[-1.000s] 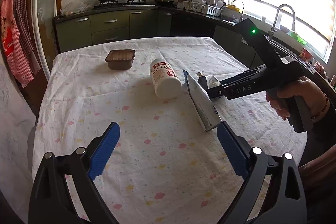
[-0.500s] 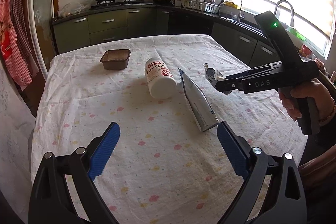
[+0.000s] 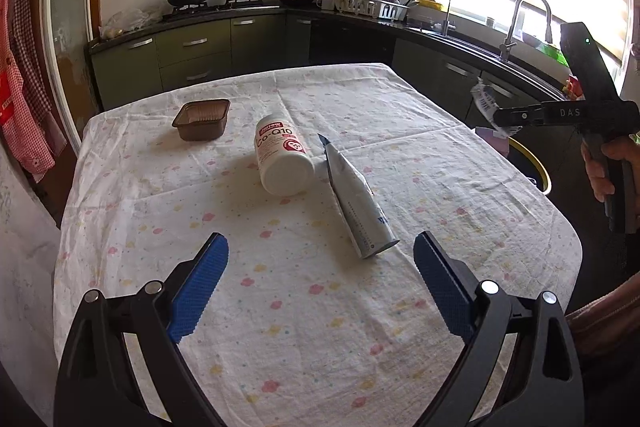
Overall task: Collect trash
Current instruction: 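Carry the snack bag over the bin and open the right gripper, then move the left gripper down around the white toothpaste tube and close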
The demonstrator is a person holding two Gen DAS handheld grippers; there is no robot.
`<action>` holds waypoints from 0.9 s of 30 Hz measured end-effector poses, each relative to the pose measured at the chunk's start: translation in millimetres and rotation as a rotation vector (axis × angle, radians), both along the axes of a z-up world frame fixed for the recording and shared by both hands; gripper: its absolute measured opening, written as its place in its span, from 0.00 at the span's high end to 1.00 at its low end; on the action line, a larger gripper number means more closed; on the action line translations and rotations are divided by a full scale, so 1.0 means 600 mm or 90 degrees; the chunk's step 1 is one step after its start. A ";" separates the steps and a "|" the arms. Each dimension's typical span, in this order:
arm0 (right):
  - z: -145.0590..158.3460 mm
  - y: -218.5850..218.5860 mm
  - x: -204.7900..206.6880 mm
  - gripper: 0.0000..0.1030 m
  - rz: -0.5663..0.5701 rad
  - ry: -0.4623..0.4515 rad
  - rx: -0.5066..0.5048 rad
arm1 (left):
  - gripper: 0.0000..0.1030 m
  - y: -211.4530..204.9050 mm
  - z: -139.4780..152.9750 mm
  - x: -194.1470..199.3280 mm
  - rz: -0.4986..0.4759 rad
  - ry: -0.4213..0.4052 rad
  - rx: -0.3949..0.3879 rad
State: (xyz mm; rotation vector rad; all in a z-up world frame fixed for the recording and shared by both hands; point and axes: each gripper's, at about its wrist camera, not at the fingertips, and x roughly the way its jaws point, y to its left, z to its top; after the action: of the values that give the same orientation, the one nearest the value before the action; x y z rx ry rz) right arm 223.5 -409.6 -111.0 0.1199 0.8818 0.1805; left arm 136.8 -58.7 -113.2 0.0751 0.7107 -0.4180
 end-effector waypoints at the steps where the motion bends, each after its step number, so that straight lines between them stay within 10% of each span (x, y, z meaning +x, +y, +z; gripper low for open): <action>1: -0.004 -0.036 -0.002 0.57 -0.038 0.003 -0.005 | 0.10 -0.006 0.001 0.001 -0.004 0.000 0.002; 14: -0.129 -0.324 0.030 0.44 -0.317 0.091 -0.043 | 0.10 -0.087 -0.003 0.017 -0.043 0.017 0.031; 27: -0.087 -0.222 -0.067 0.37 -0.230 -0.010 0.014 | 0.06 -0.113 -0.003 0.043 -0.031 0.047 0.038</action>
State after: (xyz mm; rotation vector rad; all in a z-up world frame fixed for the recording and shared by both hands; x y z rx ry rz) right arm 183.3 -543.1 -163.4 0.2952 0.8281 -0.1465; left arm 162.8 -126.7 -114.9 0.1341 0.7960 -0.4480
